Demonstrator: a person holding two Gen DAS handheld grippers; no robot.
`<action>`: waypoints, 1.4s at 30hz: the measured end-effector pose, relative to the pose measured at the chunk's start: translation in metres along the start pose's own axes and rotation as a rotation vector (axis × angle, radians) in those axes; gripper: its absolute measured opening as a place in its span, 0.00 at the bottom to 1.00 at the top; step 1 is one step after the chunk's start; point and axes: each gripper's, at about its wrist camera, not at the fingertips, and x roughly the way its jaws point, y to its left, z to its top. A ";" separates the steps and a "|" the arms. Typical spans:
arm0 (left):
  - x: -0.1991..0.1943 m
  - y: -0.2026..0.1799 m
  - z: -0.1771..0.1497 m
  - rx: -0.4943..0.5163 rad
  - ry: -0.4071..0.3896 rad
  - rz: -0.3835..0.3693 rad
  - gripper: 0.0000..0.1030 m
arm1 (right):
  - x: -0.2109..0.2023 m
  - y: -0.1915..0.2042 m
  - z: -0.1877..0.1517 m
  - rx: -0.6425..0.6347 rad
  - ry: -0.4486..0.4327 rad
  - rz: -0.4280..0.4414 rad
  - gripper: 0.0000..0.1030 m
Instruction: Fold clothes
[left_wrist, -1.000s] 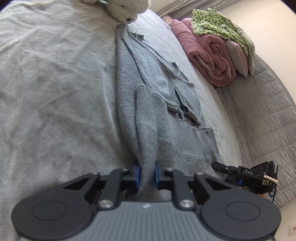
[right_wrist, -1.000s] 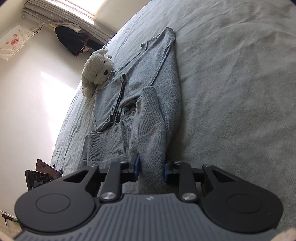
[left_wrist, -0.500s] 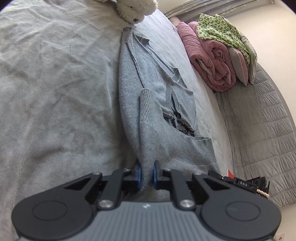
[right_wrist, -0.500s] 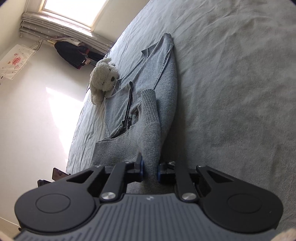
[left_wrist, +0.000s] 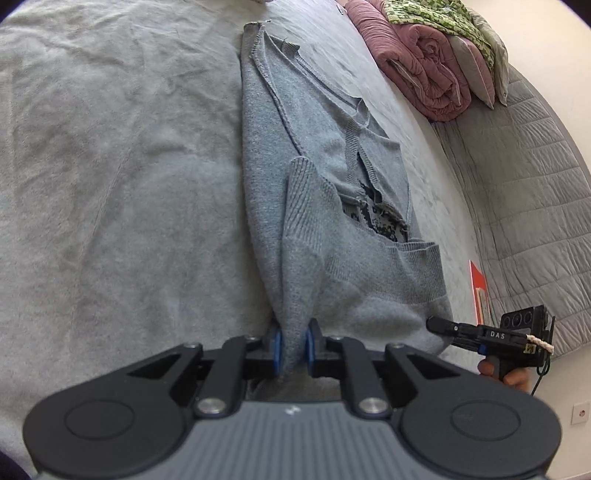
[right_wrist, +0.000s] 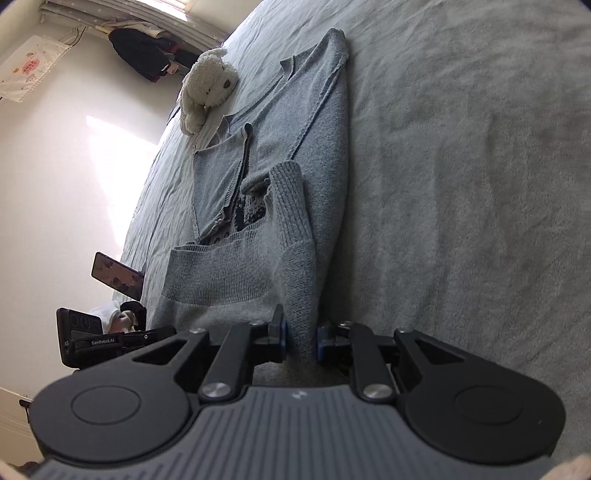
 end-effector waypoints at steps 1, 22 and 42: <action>0.000 0.001 0.001 0.000 0.001 -0.004 0.14 | -0.001 -0.001 -0.002 -0.003 0.002 -0.010 0.21; 0.013 0.044 0.038 -0.212 -0.206 -0.081 0.16 | 0.003 -0.049 0.031 0.225 -0.196 0.112 0.29; -0.003 0.030 0.021 -0.007 -0.153 0.007 0.21 | -0.011 -0.033 0.009 0.061 -0.202 0.010 0.30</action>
